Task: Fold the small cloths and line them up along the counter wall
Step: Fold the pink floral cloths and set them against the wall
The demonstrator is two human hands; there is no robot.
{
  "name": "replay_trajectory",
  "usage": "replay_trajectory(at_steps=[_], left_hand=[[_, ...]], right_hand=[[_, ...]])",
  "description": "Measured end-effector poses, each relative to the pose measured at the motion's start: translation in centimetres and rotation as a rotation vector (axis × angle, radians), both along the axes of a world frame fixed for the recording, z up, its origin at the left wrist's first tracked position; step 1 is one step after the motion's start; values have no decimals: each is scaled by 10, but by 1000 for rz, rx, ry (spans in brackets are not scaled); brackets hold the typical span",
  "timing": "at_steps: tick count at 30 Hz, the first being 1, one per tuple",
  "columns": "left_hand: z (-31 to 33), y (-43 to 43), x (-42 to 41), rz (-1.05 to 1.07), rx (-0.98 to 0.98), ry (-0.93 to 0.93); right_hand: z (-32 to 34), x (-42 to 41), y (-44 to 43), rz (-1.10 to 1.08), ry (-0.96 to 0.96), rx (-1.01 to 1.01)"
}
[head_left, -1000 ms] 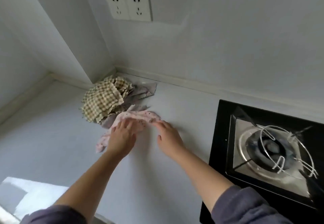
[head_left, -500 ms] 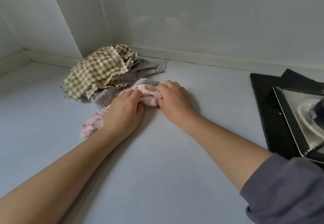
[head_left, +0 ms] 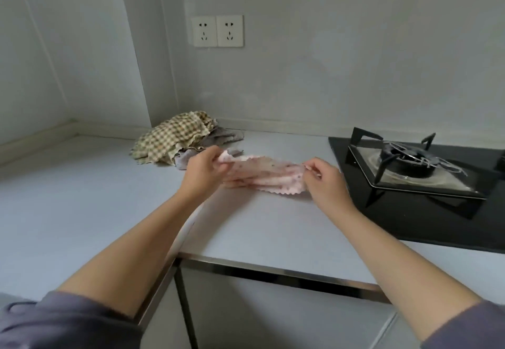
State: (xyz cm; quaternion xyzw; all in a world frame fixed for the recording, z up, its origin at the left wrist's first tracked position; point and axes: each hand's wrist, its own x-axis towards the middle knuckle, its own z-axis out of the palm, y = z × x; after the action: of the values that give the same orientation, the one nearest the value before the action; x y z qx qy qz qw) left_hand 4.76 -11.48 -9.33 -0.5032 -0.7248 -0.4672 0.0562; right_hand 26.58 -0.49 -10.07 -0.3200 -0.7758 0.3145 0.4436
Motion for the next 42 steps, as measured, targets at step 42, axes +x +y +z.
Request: replay_trajectory(at_steps=[42], left_hand=[[-27,16,26,-211,-380,404]], right_hand=[[-7,4,22,139,-668,188]])
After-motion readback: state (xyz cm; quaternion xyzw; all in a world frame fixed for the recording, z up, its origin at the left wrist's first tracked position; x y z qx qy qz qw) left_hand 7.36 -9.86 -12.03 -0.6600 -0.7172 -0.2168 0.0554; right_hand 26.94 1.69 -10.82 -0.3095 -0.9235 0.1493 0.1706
